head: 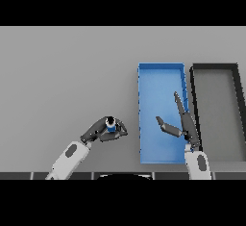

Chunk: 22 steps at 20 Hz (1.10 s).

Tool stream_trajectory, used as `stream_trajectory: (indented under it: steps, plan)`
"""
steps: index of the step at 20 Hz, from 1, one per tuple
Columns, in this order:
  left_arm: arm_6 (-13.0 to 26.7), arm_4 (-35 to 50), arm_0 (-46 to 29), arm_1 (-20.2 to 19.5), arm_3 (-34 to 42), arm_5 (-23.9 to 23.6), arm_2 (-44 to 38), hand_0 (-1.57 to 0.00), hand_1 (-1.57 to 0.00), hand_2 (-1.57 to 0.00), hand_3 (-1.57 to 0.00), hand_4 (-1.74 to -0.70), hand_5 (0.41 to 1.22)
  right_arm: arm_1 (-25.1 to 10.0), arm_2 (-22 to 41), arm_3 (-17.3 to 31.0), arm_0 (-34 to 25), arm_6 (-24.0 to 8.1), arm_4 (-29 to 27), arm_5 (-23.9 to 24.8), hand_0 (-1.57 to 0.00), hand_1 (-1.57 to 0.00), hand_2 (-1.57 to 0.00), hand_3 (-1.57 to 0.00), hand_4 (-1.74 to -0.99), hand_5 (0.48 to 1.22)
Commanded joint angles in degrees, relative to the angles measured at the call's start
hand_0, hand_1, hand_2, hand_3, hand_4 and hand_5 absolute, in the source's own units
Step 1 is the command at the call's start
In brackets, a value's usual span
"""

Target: Pick up the blue pipe and place it into the blue bin.

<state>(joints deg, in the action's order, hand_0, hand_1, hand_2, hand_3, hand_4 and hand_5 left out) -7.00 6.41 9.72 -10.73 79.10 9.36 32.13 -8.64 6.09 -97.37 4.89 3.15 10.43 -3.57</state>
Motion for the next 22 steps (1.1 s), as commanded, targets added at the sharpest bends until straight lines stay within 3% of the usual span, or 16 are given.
stream_trajectory:
  steps: [1,5,11,22]
  plan:
    - [0.0,-0.5,0.1,0.0,0.1,-0.3,0.4,-1.19,-1.27,-1.31,-1.26,-1.62,1.106,-0.2,-0.2,0.2,-0.4,-0.2,-0.1,-0.1,0.00,0.00,0.00,0.00,-1.178,0.561]
    - [-1.4,-3.1,-0.5,0.4,1.4,-2.4,1.8,-1.42,-1.45,-1.46,-1.44,-1.52,1.174,-0.6,-0.3,0.3,-0.1,0.0,-0.5,-0.7,0.00,0.00,0.00,0.00,-1.174,0.558]
    - [-5.1,-2.1,0.3,2.8,6.3,-2.1,0.2,-1.53,-1.54,-1.54,-1.54,-1.48,1.209,-0.5,-0.3,1.1,-0.8,-0.3,0.1,-0.2,0.00,0.00,0.00,0.00,-1.151,0.550]
    - [2.1,-2.9,3.7,4.2,12.0,1.5,-0.5,-1.57,-1.57,-1.57,-1.57,-1.47,1.220,-1.3,-0.2,0.9,-1.0,-0.3,1.4,0.0,0.00,0.00,0.00,0.00,-1.124,0.578]
